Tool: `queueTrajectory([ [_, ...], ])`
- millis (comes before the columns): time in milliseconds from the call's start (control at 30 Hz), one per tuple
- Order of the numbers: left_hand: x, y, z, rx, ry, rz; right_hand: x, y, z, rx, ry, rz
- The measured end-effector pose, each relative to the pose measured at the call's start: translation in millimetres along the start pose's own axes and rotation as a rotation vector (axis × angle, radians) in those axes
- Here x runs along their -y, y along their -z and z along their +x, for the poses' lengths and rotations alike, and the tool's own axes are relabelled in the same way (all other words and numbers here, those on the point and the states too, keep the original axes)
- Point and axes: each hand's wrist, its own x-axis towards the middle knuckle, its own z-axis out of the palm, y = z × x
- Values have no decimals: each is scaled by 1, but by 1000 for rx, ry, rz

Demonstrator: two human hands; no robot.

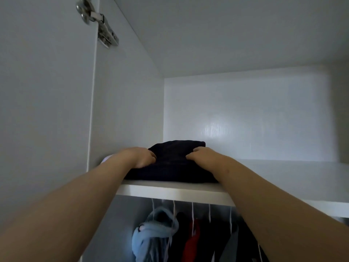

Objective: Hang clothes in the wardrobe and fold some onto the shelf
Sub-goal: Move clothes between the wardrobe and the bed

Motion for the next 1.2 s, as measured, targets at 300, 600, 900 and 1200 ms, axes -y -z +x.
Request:
queueTrajectory([
  [300,-6,-5,-3,-78,20,-48,-10,1,-6,-21,65,-169],
  [600,-19,-12,-23,-247,-49,-114,-6,1,-7,-64,38,-233],
  [900,-43,-29,-68,-417,-21,-154,1,5,-48,-395,275,1],
  [1200,-88,-77,-165,-922,-92,-1419,-17,-22,-150,-389,500,536],
])
